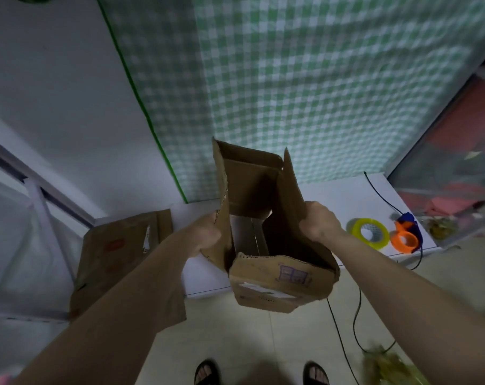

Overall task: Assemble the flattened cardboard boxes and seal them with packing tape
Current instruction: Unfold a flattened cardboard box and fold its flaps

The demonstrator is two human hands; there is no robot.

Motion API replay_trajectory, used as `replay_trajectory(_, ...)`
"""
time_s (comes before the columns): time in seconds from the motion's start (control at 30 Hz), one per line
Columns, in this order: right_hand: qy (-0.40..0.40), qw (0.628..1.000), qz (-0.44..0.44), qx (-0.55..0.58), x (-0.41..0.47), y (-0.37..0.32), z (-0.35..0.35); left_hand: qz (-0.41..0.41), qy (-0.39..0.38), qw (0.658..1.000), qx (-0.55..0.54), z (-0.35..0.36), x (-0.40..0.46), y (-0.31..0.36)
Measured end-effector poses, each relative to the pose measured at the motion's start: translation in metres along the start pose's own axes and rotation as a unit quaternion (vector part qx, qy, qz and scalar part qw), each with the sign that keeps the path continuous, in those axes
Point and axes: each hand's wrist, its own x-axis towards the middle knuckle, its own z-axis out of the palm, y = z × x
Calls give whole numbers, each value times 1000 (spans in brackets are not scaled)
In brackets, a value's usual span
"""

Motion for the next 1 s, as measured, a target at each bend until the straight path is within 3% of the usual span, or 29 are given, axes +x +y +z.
replay_trajectory(0.13, 30, 999, 11, 30, 9, -6, -9, -10, -20, 999, 46, -8, -17, -6)
replay_trajectory(0.43, 28, 993, -11, 117, 11, -19, 1, 22, -9, 1000, 3, -7, -44, -1)
replay_trajectory(1.0, 20, 991, -61, 115, 14, -15, 5, 2, 38, 995, -94, 14, -22, 1)
